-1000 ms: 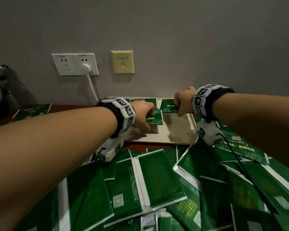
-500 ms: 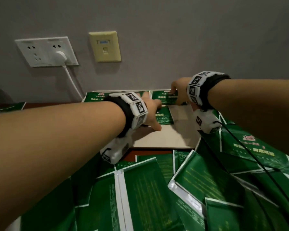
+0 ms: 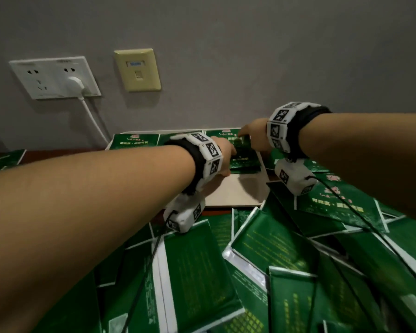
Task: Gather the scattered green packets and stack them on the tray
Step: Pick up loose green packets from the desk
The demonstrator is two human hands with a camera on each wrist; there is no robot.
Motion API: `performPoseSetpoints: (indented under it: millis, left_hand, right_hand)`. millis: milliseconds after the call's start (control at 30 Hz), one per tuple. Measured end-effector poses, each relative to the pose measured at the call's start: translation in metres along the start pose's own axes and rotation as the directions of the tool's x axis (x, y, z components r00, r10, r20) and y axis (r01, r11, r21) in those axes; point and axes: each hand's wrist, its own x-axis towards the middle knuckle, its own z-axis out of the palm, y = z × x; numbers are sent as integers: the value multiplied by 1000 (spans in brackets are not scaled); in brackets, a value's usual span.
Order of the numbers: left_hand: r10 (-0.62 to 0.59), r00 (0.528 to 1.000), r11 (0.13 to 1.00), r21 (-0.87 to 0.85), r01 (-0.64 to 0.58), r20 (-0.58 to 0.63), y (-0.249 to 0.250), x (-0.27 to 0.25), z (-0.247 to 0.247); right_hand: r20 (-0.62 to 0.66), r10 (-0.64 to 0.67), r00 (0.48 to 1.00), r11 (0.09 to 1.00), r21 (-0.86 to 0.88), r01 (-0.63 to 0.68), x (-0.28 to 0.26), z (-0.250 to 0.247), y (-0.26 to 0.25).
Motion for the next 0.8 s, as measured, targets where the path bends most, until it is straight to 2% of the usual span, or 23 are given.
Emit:
performPoseSetpoints:
  millis: [33,100,233,333,400,433,500,600,700,800]
  left_hand:
    - [3,1000,1000,9,-3,6,0,0,-2]
    - [-16,1000,999,51,17,-8,1,-8,-5]
    - [-27,998,993,111,32,-48,3,-48,-19]
    - [7,999,996,89,-2,-49,6,-99,-24]
    - [20,1000,999,33,-20,-1,12,-138,-20]
    - [23,998,1000,0,-23,51,17,-157,-14]
    - [32,989,999,3,-32,144,24,-189,3]
    - [-21,982,994,112,0,186,38,-225,32]
    - [-42,996,999,37,39,84,53,-245,36]
    - [-74,995,996,-48,71,-64,59,-258,27]
  right_hand:
    - [19,16,1000,1000,-15,-16,-8,-3,-1]
    - [-20,6,1000,999,34,-6,-36,-10,-5]
    - [-44,-89,995,994,63,92,-105,-24,-8]
    - [118,-157,981,979,150,138,-154,-17,-28]
    - [245,-162,956,982,136,131,-174,-3,-45]
    - [233,-161,959,982,138,132,-179,5,-51]
    - [126,-148,981,976,178,125,-191,12,-62]
    - [45,-116,992,975,197,105,-212,7,-69]
    - [-56,-52,997,980,192,61,-229,-4,-70]
    - [-200,44,979,973,230,3,-244,-24,-69]
